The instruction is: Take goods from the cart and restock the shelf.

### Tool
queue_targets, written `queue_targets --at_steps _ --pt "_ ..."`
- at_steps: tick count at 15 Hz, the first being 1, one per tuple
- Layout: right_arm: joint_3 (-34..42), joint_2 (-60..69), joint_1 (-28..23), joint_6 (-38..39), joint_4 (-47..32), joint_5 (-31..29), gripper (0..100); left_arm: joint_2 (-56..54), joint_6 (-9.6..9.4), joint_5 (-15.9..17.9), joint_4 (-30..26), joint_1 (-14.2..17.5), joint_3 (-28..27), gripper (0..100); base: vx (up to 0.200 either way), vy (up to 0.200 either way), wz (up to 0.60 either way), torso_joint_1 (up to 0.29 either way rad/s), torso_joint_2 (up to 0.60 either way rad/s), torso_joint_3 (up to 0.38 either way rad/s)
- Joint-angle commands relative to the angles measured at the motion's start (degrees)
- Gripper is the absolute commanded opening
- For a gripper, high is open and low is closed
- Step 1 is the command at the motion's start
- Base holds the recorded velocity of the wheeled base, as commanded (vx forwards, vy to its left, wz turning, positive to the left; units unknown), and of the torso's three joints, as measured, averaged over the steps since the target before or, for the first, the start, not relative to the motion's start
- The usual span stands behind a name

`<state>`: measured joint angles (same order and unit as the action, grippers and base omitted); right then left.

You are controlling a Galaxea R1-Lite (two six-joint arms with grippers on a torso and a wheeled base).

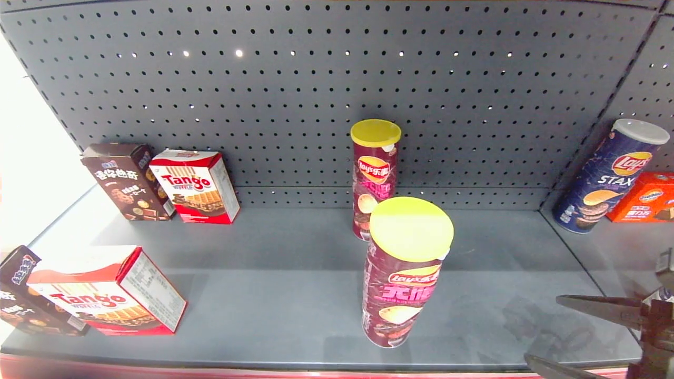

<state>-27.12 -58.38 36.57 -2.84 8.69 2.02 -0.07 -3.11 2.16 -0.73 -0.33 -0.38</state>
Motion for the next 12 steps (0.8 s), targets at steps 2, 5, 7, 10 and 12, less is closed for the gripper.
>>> queue_targets --at_steps 2,5,7,10,12 --pt "-1.79 -8.24 0.61 0.20 0.80 -1.76 100 0.16 0.03 -0.05 0.03 0.07 0.03 100 0.000 0.000 0.00 0.000 0.00 0.000" --pt "-5.22 -12.20 0.69 0.20 0.80 -2.02 100 0.16 0.03 -0.05 0.12 0.07 0.11 100 0.000 0.000 0.00 0.000 0.00 0.000" --pt "-7.86 -15.10 0.61 0.20 0.80 -2.11 100 0.16 0.12 -0.05 0.12 0.07 0.03 100 0.000 0.000 0.00 0.000 0.00 0.000" --pt "-10.76 -17.56 0.78 0.12 0.80 -3.25 100 0.07 0.47 -0.22 0.20 0.07 0.11 100 0.000 0.000 0.00 0.000 0.00 0.000" --pt "-13.13 -19.93 1.22 0.12 0.80 -4.22 100 0.16 1.09 -0.22 0.03 0.07 0.03 100 0.000 0.000 0.00 0.000 0.00 0.000"
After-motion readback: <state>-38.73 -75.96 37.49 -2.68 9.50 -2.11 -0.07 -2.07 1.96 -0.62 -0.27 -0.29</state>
